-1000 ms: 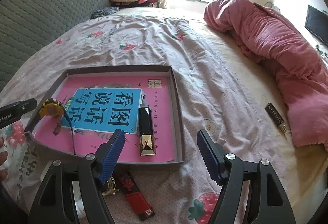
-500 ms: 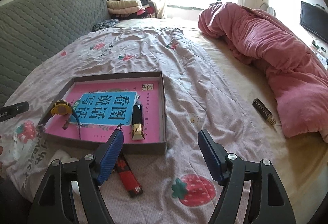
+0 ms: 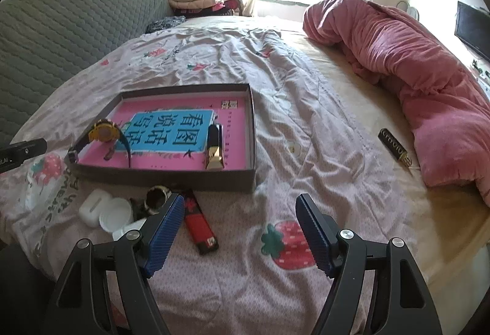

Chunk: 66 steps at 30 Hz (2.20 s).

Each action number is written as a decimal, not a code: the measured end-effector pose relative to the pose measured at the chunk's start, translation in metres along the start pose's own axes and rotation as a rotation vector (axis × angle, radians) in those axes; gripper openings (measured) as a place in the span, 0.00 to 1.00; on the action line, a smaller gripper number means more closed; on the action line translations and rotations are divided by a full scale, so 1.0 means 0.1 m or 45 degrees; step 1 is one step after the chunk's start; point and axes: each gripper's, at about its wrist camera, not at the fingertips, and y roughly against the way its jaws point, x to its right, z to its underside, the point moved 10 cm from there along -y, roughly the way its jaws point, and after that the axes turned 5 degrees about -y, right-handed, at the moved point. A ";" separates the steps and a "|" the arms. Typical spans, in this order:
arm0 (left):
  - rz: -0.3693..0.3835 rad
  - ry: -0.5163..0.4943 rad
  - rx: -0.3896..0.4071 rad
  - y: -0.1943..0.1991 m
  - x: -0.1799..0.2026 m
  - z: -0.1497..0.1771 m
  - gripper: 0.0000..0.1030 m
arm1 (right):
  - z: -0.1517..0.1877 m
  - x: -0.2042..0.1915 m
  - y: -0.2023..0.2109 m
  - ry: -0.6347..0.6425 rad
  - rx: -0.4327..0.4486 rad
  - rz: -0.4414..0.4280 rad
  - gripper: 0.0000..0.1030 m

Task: Organize rigid objects
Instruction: 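Open both tools and withdraw them from the box, then grasp the white earbud case with the left tool while the right tool grasps the red lighter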

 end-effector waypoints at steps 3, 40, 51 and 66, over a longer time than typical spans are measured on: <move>0.010 -0.024 -0.024 0.00 0.05 0.10 0.56 | 0.09 -0.02 -0.01 0.005 -0.022 -0.004 0.74; 0.147 -0.091 -0.263 -0.88 0.61 0.68 0.56 | 0.53 -0.29 -0.78 0.122 -0.225 -0.037 0.74; 0.117 -0.002 -0.253 -1.07 0.57 0.58 0.56 | 0.43 -0.37 -1.00 0.189 -0.202 -0.021 0.74; 0.160 -0.003 -0.248 -1.09 0.58 0.53 0.45 | 0.37 -0.38 -0.90 0.153 -0.183 -0.134 0.19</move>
